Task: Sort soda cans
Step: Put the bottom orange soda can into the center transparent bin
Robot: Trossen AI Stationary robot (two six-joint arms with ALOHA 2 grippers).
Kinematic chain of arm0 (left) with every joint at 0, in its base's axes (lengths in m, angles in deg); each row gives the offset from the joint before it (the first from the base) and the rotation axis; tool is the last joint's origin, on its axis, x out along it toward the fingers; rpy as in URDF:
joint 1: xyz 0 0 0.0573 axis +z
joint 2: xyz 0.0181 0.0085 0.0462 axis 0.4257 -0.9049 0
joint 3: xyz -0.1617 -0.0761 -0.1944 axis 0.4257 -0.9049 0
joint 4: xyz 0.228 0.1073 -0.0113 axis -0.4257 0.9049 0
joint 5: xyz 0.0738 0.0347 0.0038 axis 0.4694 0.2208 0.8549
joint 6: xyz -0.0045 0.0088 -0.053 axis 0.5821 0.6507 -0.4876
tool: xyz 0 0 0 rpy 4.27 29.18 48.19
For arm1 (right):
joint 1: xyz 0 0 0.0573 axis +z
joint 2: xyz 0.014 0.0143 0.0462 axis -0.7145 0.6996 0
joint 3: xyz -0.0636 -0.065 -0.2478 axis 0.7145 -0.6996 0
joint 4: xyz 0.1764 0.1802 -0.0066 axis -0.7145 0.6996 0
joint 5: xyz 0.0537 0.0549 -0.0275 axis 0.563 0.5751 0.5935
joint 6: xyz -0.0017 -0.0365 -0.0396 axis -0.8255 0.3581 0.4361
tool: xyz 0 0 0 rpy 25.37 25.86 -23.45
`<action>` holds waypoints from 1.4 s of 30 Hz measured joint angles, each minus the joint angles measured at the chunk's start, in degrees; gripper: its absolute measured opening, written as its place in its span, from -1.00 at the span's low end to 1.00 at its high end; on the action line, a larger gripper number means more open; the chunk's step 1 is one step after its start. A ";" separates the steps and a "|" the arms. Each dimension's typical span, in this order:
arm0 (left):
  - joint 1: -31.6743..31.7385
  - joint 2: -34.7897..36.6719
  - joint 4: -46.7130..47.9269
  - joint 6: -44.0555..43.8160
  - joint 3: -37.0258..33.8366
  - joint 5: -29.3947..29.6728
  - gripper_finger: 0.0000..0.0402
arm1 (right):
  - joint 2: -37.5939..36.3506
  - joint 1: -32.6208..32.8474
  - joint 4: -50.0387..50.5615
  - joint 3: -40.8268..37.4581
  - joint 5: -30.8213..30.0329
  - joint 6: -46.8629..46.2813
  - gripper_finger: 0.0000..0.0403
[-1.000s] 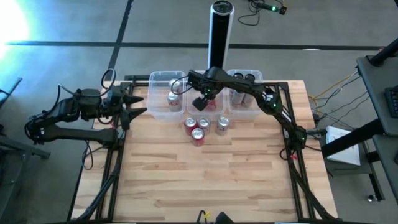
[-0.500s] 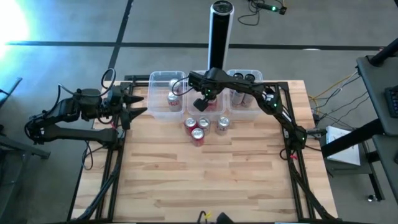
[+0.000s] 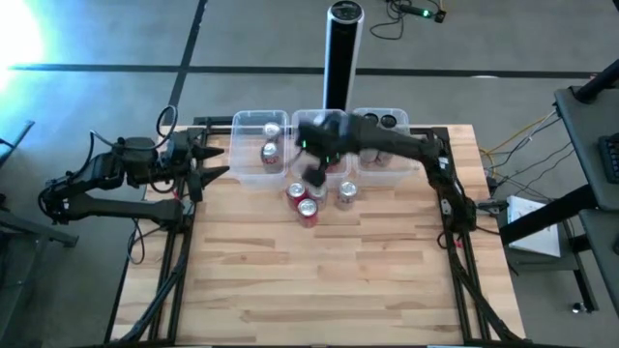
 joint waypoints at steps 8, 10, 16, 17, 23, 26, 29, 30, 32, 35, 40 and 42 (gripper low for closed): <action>-0.01 -0.14 -2.56 3.94 0.00 -0.02 0.28 | 2.24 11.54 -2.20 0.00 2.99 13.82 0.81; -0.01 -0.13 -2.55 3.94 0.00 -0.02 0.28 | 4.18 11.84 -2.08 0.00 2.74 12.70 0.81; -0.01 -0.27 -2.25 3.29 0.00 -0.04 0.28 | 7.76 9.99 -2.46 -0.04 2.69 10.72 0.81; -0.01 -0.27 -2.07 2.95 0.00 -0.06 0.28 | 8.19 9.62 -2.46 -0.04 3.58 10.66 0.81; -0.01 -0.24 2.26 1.25 0.00 -0.08 0.28 | 10.03 9.04 -2.58 -0.04 6.28 11.37 0.81; -0.01 -0.24 3.57 0.29 0.00 -0.08 0.28 | 10.54 9.06 -3.38 -0.02 7.99 12.03 0.81; -0.01 -0.25 3.51 0.00 0.00 -0.08 0.28 | 11.81 8.92 -3.47 0.00 7.59 11.90 0.81; -0.01 -0.24 3.48 0.02 0.00 -0.08 0.28 | 12.32 8.75 -3.61 0.00 7.59 11.88 0.81; -0.01 -0.27 3.49 0.06 0.00 -0.08 0.28 | 13.24 8.44 -3.71 0.00 7.57 12.04 0.81; -0.01 -0.27 3.54 0.07 0.00 -0.08 0.28 | 14.43 8.41 -3.80 0.11 8.84 13.16 0.81; -0.01 -0.13 3.68 0.29 0.00 -0.06 0.28 | 17.08 8.45 -4.23 0.04 10.98 13.65 0.80; -0.01 -0.02 3.77 0.29 0.00 -0.06 0.28 | 17.80 8.50 -3.43 -0.17 10.45 13.75 0.80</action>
